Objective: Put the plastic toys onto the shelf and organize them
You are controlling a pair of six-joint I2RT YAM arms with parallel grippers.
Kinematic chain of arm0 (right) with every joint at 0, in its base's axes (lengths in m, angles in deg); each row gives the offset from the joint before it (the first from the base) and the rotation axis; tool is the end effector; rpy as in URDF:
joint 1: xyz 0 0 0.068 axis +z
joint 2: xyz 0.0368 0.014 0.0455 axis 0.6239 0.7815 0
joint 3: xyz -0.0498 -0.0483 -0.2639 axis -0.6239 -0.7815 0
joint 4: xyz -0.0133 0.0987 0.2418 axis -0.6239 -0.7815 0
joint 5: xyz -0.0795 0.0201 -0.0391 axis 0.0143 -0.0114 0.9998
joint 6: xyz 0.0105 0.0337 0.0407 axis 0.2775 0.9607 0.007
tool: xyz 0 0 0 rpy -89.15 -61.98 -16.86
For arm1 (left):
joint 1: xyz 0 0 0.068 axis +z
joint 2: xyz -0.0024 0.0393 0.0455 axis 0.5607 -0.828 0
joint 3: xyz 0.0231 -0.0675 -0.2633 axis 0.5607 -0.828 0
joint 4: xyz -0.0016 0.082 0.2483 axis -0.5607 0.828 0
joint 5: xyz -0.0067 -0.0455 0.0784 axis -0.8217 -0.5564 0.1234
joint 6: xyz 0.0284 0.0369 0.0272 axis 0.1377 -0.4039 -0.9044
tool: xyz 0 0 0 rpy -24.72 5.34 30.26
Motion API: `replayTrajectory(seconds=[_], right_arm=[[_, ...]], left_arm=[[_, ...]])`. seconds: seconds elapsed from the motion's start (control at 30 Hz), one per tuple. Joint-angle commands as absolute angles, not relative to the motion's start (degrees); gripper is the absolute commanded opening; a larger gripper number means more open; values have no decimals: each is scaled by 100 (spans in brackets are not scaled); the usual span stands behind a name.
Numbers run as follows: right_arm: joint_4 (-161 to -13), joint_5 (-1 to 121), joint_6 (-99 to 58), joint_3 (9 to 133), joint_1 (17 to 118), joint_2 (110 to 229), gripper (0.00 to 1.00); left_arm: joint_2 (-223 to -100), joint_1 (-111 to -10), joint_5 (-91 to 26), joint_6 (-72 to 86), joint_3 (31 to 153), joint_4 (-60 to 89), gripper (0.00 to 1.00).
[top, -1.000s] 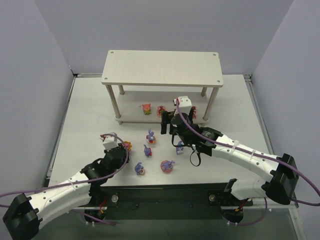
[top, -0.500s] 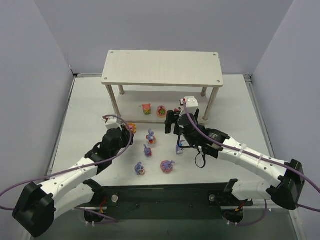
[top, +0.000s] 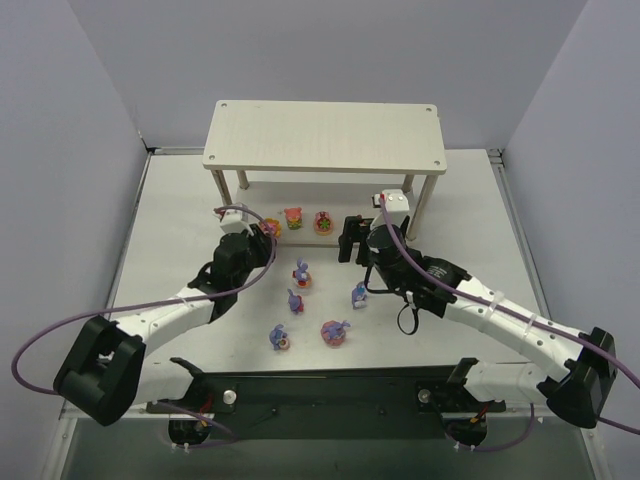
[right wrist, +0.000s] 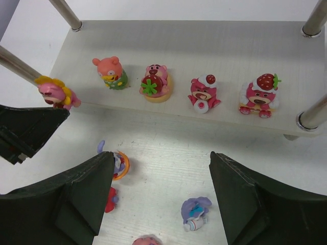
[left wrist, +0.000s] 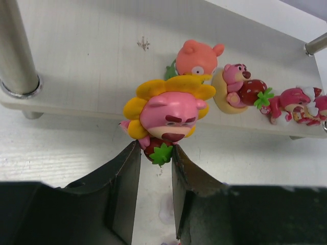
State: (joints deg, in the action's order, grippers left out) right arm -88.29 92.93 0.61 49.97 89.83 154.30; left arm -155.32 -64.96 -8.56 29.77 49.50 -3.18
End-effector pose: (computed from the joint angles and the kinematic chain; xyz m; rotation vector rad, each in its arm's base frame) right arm 0.1801 0.2000 0.3399 -0.0551 1.8233 0.5840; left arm 0.2244 -0.1229 0.2134 -0.2396 1.9187 -0.5014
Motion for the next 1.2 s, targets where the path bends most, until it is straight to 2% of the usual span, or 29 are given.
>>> replayTrajectory(seconds=[0.0, 1.17], right_arm=[[-8868, 9308, 99, 4941, 8897, 15234, 76], [-8930, 9202, 169, 4967, 8624, 15374, 76]], left_arm=[[-16027, -6355, -954, 2814, 5434, -1116, 0], [-17584, -5494, -1754, 3007, 5891, -1784, 0]])
